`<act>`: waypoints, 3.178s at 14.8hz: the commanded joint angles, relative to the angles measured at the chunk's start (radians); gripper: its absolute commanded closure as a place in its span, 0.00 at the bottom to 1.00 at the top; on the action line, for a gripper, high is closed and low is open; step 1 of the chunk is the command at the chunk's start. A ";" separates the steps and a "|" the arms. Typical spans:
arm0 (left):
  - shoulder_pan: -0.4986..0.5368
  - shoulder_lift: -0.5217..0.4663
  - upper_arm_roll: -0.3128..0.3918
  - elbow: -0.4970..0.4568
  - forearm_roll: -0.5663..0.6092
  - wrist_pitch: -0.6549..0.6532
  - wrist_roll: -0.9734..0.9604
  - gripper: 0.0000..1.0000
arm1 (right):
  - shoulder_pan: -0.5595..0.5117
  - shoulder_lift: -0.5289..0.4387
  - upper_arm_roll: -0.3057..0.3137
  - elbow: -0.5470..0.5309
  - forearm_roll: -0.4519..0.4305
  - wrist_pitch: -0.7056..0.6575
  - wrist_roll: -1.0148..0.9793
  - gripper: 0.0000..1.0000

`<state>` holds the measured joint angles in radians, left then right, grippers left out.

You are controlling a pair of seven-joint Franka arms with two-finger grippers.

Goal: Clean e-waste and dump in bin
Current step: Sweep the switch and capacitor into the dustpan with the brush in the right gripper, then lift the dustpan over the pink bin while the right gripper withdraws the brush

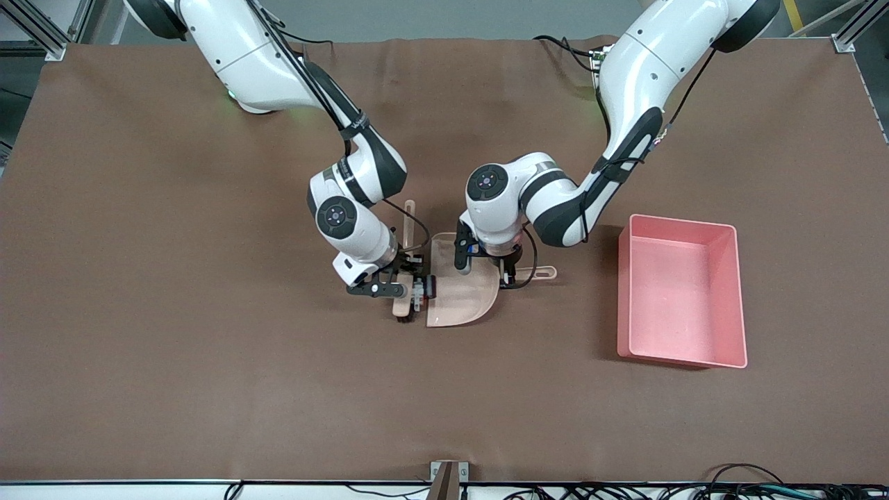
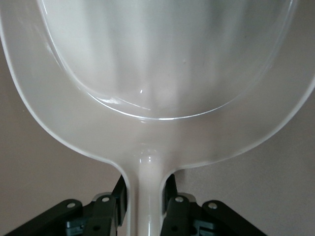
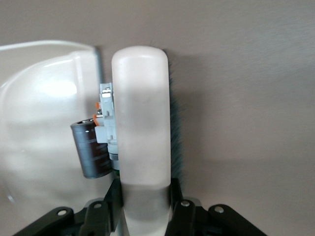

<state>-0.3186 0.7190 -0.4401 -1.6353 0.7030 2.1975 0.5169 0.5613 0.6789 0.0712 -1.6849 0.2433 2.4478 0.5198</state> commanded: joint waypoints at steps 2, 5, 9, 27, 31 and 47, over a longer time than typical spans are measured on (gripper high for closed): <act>-0.027 0.056 0.003 0.060 0.006 -0.001 -0.017 0.86 | 0.040 0.033 0.001 0.048 0.025 -0.001 0.054 0.99; -0.030 0.062 0.003 0.068 0.004 -0.001 -0.020 0.86 | 0.075 0.033 0.001 0.056 0.022 0.000 0.092 0.99; -0.034 0.071 0.003 0.075 0.006 -0.001 -0.021 0.86 | 0.089 0.041 0.001 0.097 0.021 -0.006 0.154 0.99; 0.304 -0.010 -0.222 0.017 0.007 0.220 0.015 0.92 | -0.326 -0.286 -0.062 -0.205 -0.145 -0.239 -0.089 1.00; 0.508 -0.073 -0.371 0.021 0.007 0.082 0.077 0.92 | -0.454 -0.346 -0.061 -0.327 -0.145 -0.152 -0.266 1.00; 1.320 -0.104 -0.781 0.029 0.009 -0.186 0.705 0.92 | -0.617 -0.366 -0.062 -0.536 -0.148 0.050 -0.586 0.99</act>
<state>0.9284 0.6292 -1.1933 -1.6001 0.7030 2.0255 1.1265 -0.0329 0.3363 -0.0051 -2.1936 0.1083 2.4862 -0.0610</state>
